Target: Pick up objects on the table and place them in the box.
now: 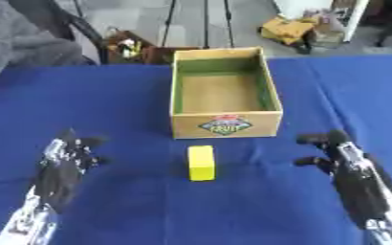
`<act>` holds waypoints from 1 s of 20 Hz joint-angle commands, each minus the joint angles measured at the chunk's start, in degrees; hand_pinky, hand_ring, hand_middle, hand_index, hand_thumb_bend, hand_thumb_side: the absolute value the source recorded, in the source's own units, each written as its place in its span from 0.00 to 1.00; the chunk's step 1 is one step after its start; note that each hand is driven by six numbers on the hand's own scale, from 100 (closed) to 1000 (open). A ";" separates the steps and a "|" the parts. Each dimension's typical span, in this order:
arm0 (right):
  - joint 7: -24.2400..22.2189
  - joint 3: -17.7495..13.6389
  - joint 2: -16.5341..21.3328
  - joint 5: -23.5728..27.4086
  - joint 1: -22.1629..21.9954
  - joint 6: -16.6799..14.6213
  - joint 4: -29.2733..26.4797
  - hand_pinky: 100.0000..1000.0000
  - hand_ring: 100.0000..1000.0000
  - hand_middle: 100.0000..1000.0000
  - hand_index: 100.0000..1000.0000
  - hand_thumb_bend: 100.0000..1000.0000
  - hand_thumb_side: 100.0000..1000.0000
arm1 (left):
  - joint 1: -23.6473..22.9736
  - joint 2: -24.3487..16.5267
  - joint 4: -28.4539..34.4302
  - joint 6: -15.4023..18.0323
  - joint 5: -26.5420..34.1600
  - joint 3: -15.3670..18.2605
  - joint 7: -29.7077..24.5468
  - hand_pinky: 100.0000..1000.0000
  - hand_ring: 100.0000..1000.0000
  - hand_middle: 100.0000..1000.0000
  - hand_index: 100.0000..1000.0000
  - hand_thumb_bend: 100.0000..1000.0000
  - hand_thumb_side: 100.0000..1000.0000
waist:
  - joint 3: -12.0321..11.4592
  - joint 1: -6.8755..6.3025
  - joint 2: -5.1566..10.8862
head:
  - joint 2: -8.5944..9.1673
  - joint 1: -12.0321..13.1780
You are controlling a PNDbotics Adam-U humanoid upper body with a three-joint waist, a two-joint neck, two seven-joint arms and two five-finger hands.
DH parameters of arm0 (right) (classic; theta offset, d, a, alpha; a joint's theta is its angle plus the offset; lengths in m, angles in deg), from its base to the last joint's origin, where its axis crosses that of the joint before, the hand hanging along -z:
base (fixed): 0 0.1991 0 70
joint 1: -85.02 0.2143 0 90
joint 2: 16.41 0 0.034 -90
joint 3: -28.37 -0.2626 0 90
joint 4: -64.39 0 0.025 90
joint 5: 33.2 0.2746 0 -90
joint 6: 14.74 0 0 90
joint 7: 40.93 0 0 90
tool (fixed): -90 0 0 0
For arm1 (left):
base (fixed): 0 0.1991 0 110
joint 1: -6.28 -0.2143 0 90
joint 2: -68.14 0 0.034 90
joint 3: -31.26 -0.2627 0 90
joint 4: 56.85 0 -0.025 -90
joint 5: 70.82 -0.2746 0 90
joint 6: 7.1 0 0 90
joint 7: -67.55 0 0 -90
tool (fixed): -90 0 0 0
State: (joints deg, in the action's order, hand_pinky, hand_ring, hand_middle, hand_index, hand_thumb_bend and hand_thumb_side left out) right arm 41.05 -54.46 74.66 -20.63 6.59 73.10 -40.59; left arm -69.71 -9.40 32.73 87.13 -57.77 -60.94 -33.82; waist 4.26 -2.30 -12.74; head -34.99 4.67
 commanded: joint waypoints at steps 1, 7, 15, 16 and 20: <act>-3.07 0.69 3.96 -2.38 2.31 -0.49 -1.16 0.68 0.98 0.72 0.72 0.00 0.78 | 0.16 -0.96 0.78 0.07 -0.08 -0.04 -0.19 0.66 0.97 0.67 0.62 0.12 1.00 | -0.13 0.32 1.05 | 0.95 -0.34; -9.72 2.41 7.60 -10.24 8.43 -3.47 1.79 0.78 1.00 0.81 0.80 0.00 0.71 | 0.01 -1.06 0.74 0.05 -0.04 -0.25 -0.37 0.66 0.97 0.67 0.62 0.13 1.00 | -0.52 0.43 1.47 | 1.60 -0.77; -17.21 5.60 8.61 -18.01 17.76 -7.94 11.81 0.84 1.00 0.84 0.85 0.00 0.65 | -0.19 -1.00 0.65 -0.01 0.07 -0.73 -0.81 0.66 0.97 0.67 0.62 0.12 1.00 | -1.46 0.53 2.00 | 2.69 -1.25; -17.88 6.03 8.46 -18.82 18.72 -8.47 13.15 0.84 1.00 0.84 0.85 0.00 0.65 | -0.21 -0.98 0.64 -0.02 0.09 -0.78 -0.84 0.66 0.97 0.67 0.62 0.12 1.00 | -1.65 0.53 2.07 | 2.79 -1.31; -19.71 7.58 7.05 -22.67 21.82 -10.71 18.81 0.85 1.00 0.85 0.86 0.00 0.65 | -0.28 -0.92 0.57 -0.07 0.14 -0.96 -1.00 0.66 0.97 0.67 0.62 0.12 1.00 | -2.05 0.54 2.22 | 3.11 -1.45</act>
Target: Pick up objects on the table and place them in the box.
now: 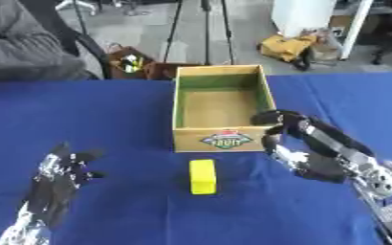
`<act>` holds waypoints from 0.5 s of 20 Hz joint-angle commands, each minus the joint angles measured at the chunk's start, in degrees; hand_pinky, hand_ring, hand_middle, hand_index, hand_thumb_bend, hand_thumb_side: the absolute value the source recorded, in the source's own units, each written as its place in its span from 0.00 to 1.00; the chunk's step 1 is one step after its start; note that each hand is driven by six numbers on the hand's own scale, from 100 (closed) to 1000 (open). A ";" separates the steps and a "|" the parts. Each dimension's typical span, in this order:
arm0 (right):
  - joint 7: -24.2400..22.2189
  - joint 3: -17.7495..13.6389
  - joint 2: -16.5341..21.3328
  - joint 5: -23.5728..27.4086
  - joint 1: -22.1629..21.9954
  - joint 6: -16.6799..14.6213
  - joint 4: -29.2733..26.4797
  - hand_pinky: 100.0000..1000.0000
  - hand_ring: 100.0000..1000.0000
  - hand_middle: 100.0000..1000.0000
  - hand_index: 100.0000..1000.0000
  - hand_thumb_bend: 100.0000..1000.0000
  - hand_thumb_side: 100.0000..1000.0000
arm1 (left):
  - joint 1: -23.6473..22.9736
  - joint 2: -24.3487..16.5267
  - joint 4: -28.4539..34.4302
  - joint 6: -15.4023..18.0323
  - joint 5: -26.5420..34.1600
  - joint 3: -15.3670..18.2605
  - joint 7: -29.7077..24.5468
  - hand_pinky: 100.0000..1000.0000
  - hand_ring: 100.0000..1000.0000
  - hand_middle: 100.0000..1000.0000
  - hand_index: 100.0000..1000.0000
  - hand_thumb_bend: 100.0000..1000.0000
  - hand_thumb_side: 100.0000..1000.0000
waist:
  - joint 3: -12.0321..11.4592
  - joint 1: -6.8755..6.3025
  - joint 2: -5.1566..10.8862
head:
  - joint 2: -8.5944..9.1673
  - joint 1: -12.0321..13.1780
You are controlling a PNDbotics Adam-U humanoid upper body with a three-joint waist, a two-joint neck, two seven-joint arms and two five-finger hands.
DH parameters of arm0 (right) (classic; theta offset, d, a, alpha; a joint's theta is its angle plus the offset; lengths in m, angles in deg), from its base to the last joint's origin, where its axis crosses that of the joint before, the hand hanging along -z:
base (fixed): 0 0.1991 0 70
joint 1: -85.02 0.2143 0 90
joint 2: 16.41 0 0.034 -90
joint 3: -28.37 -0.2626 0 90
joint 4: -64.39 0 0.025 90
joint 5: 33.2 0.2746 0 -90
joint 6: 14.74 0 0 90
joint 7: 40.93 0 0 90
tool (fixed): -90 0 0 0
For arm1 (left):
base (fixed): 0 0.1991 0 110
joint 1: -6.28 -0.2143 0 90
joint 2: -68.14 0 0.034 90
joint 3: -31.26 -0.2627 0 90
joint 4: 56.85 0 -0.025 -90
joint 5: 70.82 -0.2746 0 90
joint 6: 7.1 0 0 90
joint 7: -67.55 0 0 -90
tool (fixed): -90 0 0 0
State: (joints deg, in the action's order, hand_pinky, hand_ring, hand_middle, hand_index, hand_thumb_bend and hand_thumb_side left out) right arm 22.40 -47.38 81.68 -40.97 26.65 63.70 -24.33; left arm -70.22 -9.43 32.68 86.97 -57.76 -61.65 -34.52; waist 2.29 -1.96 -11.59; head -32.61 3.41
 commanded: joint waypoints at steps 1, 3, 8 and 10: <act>-1.33 0.82 -0.41 -3.13 2.29 -1.87 3.79 0.85 1.00 0.84 0.86 0.00 0.66 | 0.23 -0.87 0.61 0.09 0.14 -0.29 -0.34 0.66 0.97 0.67 0.62 0.12 1.00 | -0.13 0.20 1.09 | 0.75 -0.20; -1.65 1.34 -1.26 -4.45 3.07 -2.94 5.84 0.85 1.00 0.84 0.86 0.00 0.66 | 0.20 -0.85 0.60 0.09 0.15 -0.31 -0.38 0.66 0.97 0.67 0.62 0.12 1.00 | -0.21 0.19 1.12 | 0.77 -0.29; -2.40 2.57 -3.06 -6.94 4.64 -5.05 9.69 0.85 1.00 0.85 0.86 0.00 0.66 | 0.18 -0.77 0.54 0.06 0.16 -0.43 -0.49 0.66 0.97 0.67 0.62 0.12 1.00 | -0.37 0.23 1.19 | 0.96 -0.62; -2.61 2.91 -3.92 -7.63 5.38 -5.69 11.05 0.85 1.00 0.85 0.87 0.00 0.66 | 0.19 -0.68 0.52 0.03 0.16 -0.53 -0.59 0.66 0.97 0.67 0.62 0.12 1.00 | -0.46 0.23 1.21 | 0.91 -0.81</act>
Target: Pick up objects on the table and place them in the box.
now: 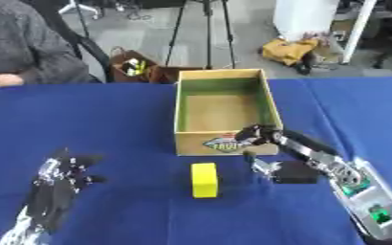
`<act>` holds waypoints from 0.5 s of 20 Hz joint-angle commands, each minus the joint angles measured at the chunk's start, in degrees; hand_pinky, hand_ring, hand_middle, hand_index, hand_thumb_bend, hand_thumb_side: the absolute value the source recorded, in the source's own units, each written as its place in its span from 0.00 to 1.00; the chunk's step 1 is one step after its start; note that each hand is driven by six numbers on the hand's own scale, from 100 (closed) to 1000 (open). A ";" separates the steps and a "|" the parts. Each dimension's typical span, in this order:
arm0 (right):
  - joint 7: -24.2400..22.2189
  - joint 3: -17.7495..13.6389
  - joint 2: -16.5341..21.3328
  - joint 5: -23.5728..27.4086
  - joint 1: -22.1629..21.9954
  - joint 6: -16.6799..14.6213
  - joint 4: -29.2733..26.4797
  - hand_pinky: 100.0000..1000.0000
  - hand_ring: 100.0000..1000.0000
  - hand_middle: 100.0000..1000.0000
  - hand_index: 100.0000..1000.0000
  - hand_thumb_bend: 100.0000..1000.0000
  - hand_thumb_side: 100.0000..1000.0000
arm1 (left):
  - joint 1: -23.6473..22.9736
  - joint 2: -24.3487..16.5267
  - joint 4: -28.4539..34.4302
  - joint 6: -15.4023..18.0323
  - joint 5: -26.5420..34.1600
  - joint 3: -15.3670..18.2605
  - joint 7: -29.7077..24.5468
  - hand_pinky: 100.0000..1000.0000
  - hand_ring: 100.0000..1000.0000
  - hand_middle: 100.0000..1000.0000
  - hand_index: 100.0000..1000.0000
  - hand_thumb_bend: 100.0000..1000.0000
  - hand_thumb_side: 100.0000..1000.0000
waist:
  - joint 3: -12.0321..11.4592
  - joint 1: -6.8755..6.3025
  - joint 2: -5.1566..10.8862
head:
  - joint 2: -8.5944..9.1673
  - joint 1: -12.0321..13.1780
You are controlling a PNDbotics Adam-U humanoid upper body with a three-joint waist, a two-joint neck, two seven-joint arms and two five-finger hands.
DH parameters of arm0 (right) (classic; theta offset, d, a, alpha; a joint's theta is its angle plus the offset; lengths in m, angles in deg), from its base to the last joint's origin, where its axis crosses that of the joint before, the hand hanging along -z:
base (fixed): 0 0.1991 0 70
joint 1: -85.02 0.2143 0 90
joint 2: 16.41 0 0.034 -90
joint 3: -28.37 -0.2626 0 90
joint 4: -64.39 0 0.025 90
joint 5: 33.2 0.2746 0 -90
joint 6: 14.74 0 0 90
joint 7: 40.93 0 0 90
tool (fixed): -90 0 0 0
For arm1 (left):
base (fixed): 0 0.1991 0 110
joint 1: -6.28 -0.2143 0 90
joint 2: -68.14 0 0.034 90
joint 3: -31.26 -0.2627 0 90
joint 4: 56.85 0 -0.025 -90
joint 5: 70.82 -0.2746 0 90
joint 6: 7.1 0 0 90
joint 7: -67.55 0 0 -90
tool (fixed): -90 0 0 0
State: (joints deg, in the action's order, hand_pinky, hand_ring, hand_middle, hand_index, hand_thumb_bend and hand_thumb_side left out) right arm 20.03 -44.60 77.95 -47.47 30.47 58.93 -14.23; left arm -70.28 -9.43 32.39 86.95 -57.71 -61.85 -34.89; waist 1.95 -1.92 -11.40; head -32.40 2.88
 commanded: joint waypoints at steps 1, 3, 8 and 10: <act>-0.28 0.22 -0.47 -1.39 1.82 -1.23 1.52 0.85 1.00 0.85 0.87 0.00 0.66 | 0.25 -0.66 0.81 0.04 0.11 -0.35 -0.25 0.66 0.97 0.67 0.62 0.12 1.00 | -0.15 0.19 1.04 | 0.69 -0.33; -0.45 0.49 -1.04 -1.93 2.36 -1.72 2.55 0.86 1.00 0.85 0.87 0.00 0.66 | 0.24 -0.63 0.80 0.04 0.12 -0.37 -0.27 0.66 0.97 0.67 0.62 0.12 1.00 | -0.25 0.19 1.05 | 0.72 -0.44; -0.72 1.03 -2.47 -2.74 3.21 -2.55 4.28 0.86 1.00 0.85 0.87 0.00 0.66 | 0.27 -0.52 0.80 0.02 0.14 -0.51 -0.36 0.66 0.97 0.67 0.62 0.12 1.00 | -0.50 0.14 1.02 | 0.77 -0.79; -1.11 1.37 -3.48 -3.24 3.69 -2.82 5.34 0.85 1.00 0.85 0.87 0.01 0.64 | 0.23 -0.48 0.76 -0.01 0.11 -0.56 -0.41 0.66 0.97 0.67 0.62 0.12 1.00 | -0.55 0.14 0.98 | 0.79 -0.87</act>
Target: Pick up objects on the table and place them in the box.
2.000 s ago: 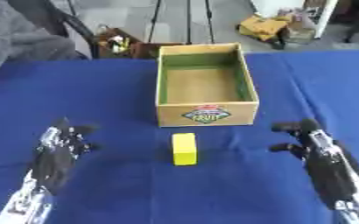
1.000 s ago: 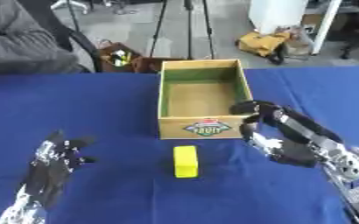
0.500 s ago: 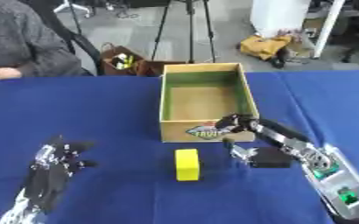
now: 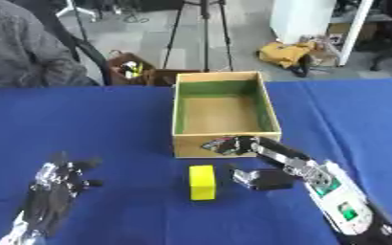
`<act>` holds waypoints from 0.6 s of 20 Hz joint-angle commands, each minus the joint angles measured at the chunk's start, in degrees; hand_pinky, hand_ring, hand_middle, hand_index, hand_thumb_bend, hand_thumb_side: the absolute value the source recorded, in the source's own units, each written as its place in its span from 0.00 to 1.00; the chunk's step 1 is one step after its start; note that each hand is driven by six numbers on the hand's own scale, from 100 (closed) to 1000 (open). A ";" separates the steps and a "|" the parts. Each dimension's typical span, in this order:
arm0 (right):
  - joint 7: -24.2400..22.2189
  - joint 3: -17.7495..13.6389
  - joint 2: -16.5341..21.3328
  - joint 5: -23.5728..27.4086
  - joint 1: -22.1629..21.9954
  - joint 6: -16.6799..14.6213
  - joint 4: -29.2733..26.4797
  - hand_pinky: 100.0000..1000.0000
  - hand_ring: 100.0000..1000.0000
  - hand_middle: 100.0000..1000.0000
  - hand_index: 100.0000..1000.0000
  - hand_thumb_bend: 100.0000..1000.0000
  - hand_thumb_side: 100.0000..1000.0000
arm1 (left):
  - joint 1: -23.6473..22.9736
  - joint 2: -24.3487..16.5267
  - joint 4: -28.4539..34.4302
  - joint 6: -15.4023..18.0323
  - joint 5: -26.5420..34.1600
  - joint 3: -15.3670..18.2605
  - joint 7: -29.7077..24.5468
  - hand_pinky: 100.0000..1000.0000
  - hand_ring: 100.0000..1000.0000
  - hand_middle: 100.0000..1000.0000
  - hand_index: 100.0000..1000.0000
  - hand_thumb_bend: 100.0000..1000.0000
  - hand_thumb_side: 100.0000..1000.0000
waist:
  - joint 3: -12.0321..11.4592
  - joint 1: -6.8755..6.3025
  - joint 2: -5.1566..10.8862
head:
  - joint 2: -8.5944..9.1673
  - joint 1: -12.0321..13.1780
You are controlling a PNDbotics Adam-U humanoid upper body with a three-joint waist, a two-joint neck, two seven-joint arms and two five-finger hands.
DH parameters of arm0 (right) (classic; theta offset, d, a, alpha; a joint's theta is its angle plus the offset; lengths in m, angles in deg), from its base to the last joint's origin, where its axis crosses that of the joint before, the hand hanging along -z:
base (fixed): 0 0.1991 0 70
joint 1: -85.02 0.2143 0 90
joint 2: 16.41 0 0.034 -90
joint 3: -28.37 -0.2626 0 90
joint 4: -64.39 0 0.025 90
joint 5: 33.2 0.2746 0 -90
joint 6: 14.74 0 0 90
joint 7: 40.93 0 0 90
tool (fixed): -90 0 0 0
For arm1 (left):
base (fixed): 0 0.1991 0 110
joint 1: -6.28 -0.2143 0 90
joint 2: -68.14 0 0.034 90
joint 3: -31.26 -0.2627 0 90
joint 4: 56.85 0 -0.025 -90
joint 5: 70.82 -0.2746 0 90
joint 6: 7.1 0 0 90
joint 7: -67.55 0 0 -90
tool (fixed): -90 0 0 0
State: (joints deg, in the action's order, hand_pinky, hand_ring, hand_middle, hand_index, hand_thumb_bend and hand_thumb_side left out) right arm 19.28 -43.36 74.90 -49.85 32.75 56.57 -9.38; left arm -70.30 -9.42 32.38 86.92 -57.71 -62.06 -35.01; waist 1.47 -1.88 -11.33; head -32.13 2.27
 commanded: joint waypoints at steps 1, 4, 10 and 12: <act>-0.59 0.32 -0.79 -1.30 1.53 -0.74 0.82 0.86 1.00 0.85 0.87 0.02 0.63 | 0.24 -0.49 0.75 0.02 0.09 -0.37 -0.29 0.66 0.97 0.67 0.62 0.12 1.00 | -0.07 0.09 0.88 | 0.51 -0.31; -0.96 0.72 -1.66 -2.89 1.64 -1.72 1.44 0.86 1.00 0.85 0.87 0.06 0.60 | 0.24 -0.43 0.74 0.02 0.07 -0.40 -0.31 0.66 0.97 0.67 0.62 0.12 1.00 | -0.06 0.06 0.82 | 0.11 -0.14; -0.73 1.27 -2.73 -5.43 1.22 -3.14 1.85 0.86 1.00 0.85 0.87 0.07 0.60 | 0.23 -0.33 0.70 0.01 0.01 -0.43 -0.34 0.66 0.97 0.67 0.62 0.12 1.00 | 0.00 0.06 0.73 | -0.53 0.24; -0.80 1.54 -2.99 -5.89 0.93 -3.38 2.11 0.86 1.00 0.85 0.87 0.08 0.61 | 0.21 -0.30 0.68 -0.02 -0.01 -0.48 -0.38 0.66 0.97 0.67 0.62 0.13 1.00 | 0.02 0.10 0.70 | -1.10 0.01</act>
State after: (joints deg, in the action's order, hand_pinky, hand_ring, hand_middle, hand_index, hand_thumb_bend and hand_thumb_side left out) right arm 18.41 -41.79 71.69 -55.09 32.87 53.57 -7.00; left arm -70.34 -9.38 32.37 86.78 -57.71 -62.36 -35.17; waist 1.47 -1.88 -11.35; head -32.72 2.39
